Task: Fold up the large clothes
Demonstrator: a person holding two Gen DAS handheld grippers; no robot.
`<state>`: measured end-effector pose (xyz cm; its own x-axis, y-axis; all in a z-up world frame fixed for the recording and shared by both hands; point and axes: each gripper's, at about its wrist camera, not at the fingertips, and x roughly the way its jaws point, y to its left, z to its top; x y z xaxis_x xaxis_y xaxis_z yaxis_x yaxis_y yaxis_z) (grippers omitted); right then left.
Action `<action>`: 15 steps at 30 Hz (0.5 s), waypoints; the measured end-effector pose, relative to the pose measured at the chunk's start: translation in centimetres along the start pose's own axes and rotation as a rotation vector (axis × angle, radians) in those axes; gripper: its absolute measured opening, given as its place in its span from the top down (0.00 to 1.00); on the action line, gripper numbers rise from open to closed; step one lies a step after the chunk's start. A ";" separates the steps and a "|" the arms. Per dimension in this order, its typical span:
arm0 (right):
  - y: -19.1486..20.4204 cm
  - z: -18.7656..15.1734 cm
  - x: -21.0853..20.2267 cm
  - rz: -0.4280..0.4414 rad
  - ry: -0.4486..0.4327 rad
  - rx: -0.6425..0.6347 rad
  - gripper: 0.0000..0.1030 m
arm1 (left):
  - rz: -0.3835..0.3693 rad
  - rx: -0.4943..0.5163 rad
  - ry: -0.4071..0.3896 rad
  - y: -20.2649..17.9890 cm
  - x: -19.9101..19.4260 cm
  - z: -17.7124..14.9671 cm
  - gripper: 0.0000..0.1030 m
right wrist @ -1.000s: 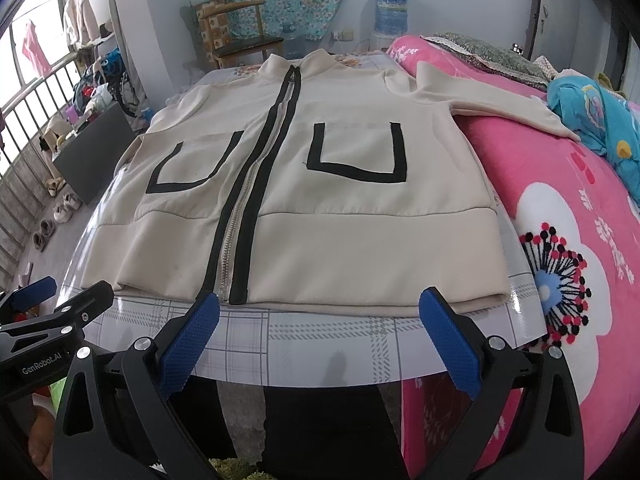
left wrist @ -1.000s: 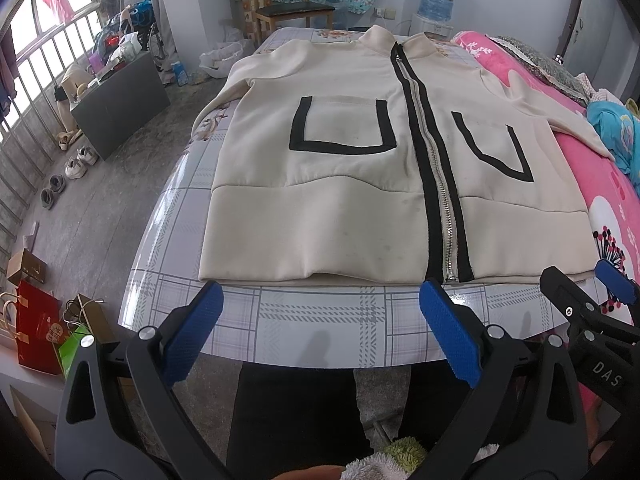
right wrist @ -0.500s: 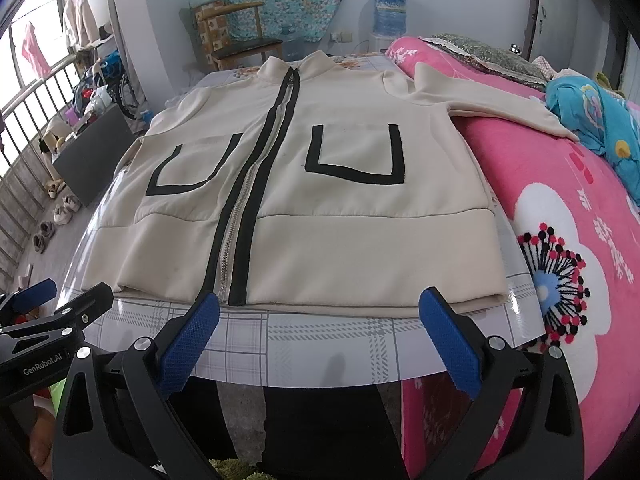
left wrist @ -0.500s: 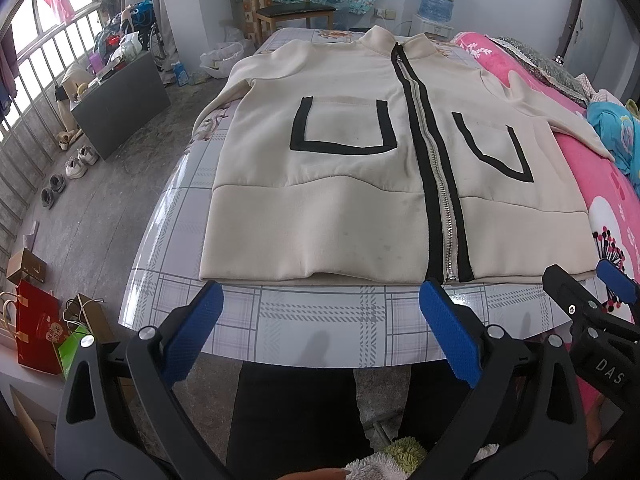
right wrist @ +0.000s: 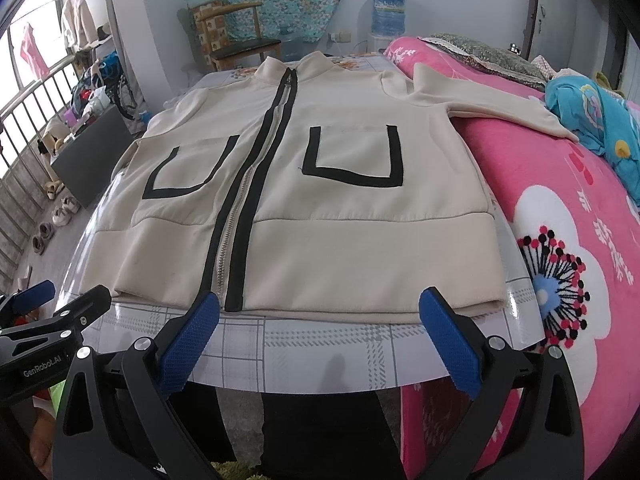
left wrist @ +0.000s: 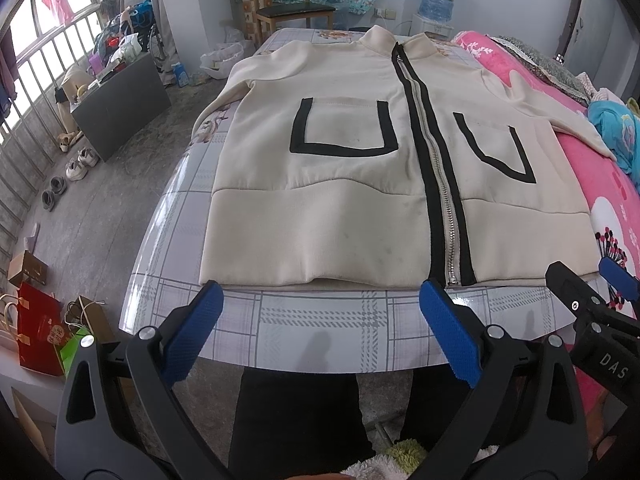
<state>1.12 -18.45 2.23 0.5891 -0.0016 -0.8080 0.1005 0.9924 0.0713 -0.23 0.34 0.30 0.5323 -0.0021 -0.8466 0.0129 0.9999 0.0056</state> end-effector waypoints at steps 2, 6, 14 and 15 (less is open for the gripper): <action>-0.1 0.1 0.0 0.000 0.003 0.002 0.05 | 0.000 0.000 0.003 0.1 0.0 0.1 0.08; -0.4 0.5 0.4 -0.001 0.011 0.002 0.05 | 0.001 0.004 0.017 0.1 0.5 0.7 0.08; -1.0 1.1 2.9 -0.007 0.052 0.008 0.05 | 0.013 0.036 0.069 -0.4 4.4 0.9 0.08; -1.2 1.1 3.2 -0.010 0.057 0.011 0.05 | 0.008 0.044 0.077 -0.3 5.2 0.9 0.08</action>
<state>3.77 -19.78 0.22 0.5418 -0.0038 -0.8405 0.1147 0.9910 0.0695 3.26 0.04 -3.60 0.4659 0.0090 -0.8848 0.0465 0.9983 0.0346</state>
